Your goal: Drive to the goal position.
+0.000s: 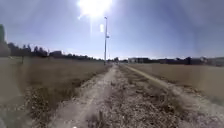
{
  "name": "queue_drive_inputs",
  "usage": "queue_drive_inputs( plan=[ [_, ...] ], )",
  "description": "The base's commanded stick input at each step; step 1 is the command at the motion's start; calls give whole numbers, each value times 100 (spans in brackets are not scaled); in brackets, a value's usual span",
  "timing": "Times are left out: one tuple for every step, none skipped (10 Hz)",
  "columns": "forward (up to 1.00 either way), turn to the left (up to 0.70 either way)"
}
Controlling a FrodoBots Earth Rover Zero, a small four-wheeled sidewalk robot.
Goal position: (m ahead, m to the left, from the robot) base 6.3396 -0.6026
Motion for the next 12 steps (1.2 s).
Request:
queue_drive_inputs(
  plan=[
    [85, -30],
    [85, -34],
    [85, -34],
    [85, -34],
    [85, -34],
    [85, -31],
    [85, -27],
    [85, -23],
    [85, -13],
    [85, 0],
    [85, 0],
    [85, -6]
  ],
)
